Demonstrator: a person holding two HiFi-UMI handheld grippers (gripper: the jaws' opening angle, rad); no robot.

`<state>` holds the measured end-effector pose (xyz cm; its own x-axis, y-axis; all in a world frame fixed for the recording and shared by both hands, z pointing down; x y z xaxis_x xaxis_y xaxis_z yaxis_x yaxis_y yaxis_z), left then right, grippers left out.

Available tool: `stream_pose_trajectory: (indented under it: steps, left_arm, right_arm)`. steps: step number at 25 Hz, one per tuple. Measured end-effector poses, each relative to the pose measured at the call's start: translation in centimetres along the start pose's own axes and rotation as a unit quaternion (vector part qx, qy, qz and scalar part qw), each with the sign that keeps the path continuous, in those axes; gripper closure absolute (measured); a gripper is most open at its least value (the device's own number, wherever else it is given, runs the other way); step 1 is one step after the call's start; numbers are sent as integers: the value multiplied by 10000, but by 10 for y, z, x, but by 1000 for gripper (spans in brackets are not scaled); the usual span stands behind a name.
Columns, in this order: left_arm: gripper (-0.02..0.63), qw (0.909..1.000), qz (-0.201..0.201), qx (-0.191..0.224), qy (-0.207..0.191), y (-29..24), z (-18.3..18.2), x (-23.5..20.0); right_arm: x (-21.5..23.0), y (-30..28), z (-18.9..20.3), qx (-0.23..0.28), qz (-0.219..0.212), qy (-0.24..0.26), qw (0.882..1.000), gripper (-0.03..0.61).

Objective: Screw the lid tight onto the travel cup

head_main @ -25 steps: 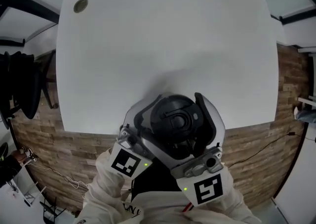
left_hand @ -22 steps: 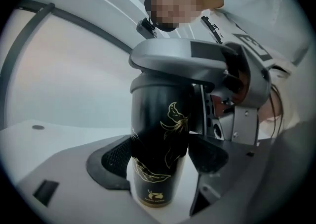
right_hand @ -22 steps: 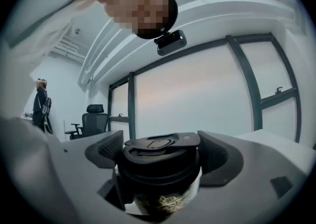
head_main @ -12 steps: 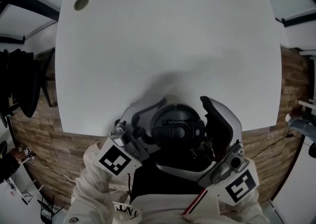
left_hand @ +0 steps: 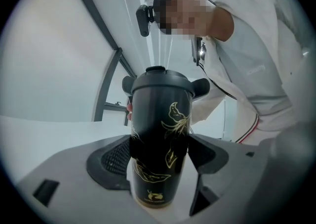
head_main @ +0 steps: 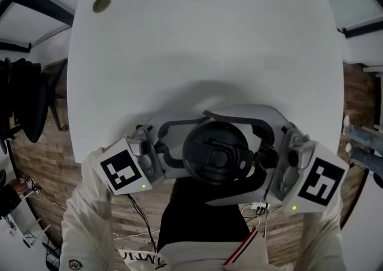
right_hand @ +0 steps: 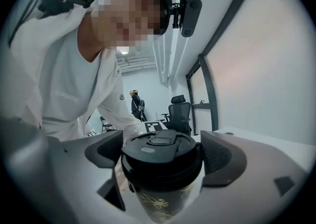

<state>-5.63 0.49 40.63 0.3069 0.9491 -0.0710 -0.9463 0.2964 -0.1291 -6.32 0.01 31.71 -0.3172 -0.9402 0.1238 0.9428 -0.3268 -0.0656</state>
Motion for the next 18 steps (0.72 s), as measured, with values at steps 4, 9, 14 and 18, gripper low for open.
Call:
stream_pose_trajectory:
  steps: [4, 9, 14, 18]
  left_arm:
    - [249, 9998, -111, -35, -128, 0, -1, 5]
    - [249, 9974, -708, 97, -6, -1, 1, 7]
    - [249, 9868, -1610, 169, 27, 0, 3, 12]
    - [249, 9712, -2372, 196, 92, -2, 4, 16]
  right_arm:
    - [-4, -1, 0, 27, 316, 161, 9994, 108]
    - [-3, 2, 0, 308, 1580, 229, 9867, 108]
    - [-7, 5, 1, 684, 3130, 304, 9468, 108]
    - [-9, 9, 2, 764, 4142, 229, 9067, 109]
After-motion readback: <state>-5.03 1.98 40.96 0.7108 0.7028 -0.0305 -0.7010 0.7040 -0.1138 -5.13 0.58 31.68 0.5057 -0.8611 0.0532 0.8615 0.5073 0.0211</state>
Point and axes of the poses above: the fingertips, and each gripper's own axes: y backward along the fingers, x to its right, z out of its underside, the point moved 2 cm from there along y, backward along the fingers, and after that the axes turned 15 degrees about -z, right-handed, at the moved point
